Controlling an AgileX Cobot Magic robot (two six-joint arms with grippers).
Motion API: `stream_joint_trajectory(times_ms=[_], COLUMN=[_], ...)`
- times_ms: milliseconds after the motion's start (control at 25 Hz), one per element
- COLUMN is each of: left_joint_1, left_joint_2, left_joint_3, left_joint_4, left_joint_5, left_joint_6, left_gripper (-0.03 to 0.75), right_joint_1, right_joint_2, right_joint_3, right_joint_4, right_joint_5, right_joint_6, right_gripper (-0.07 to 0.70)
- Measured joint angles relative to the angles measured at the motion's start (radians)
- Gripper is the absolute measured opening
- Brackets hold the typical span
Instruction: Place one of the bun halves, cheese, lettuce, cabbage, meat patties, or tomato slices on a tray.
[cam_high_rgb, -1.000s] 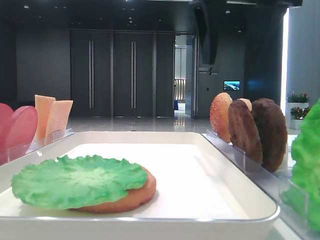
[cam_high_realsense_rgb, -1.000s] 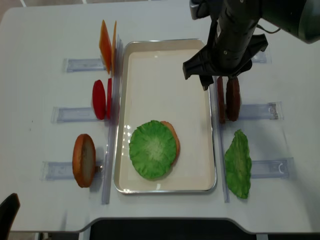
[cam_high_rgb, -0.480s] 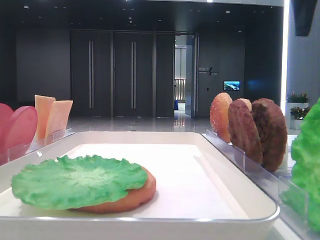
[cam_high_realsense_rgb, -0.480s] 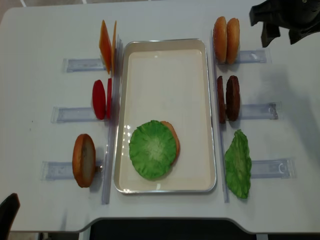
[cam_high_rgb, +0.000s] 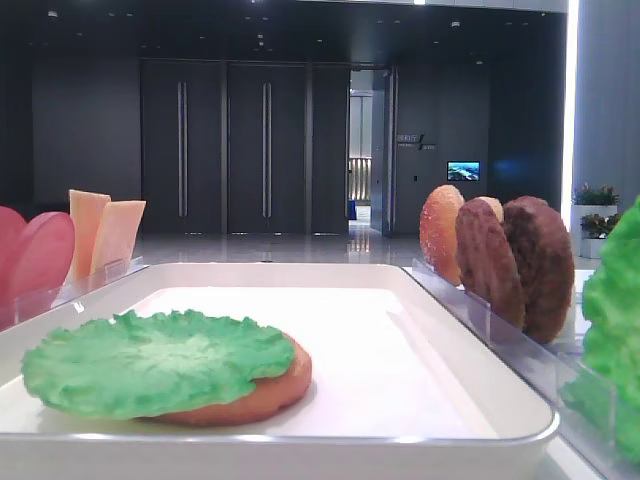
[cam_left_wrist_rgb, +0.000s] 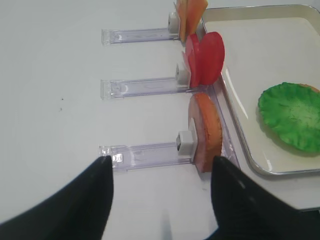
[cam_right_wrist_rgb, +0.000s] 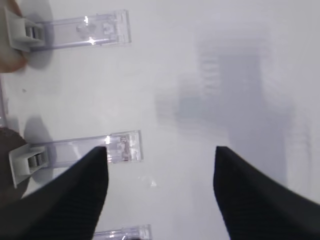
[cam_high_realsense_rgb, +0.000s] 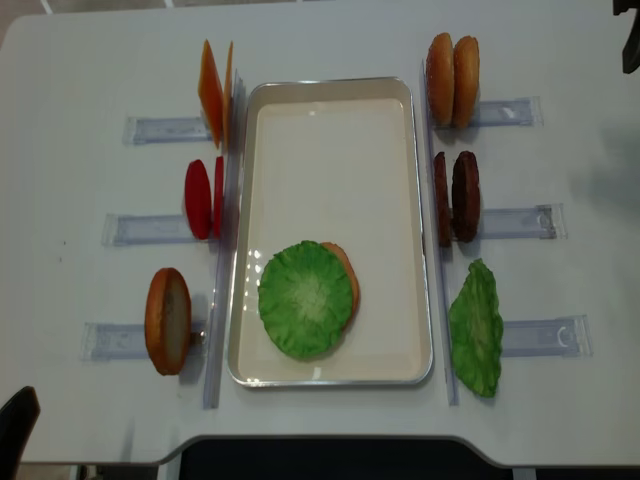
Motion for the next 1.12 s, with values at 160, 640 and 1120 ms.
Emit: stream_joint_trajectory(times_ms=[160,640,1120], left_joint_1=[0.000,0.000,0.000], left_joint_2=[0.000,0.000,0.000], left_joint_3=[0.000,0.000,0.000], left_joint_4=[0.000,0.000,0.000], left_joint_5=[0.000,0.000,0.000], left_joint_6=[0.000,0.000,0.000], left_gripper=[0.471,0.471,0.471], right_joint_1=[-0.013,-0.013,-0.013], right_joint_2=[-0.001,-0.255,-0.675], right_joint_3=[0.000,0.146,0.488], right_joint_4=[0.000,-0.003,-0.004], right_joint_5=[0.002,0.003,0.006], right_joint_6=[-0.025,-0.030,-0.017], right_gripper=[0.437,0.437,0.437])
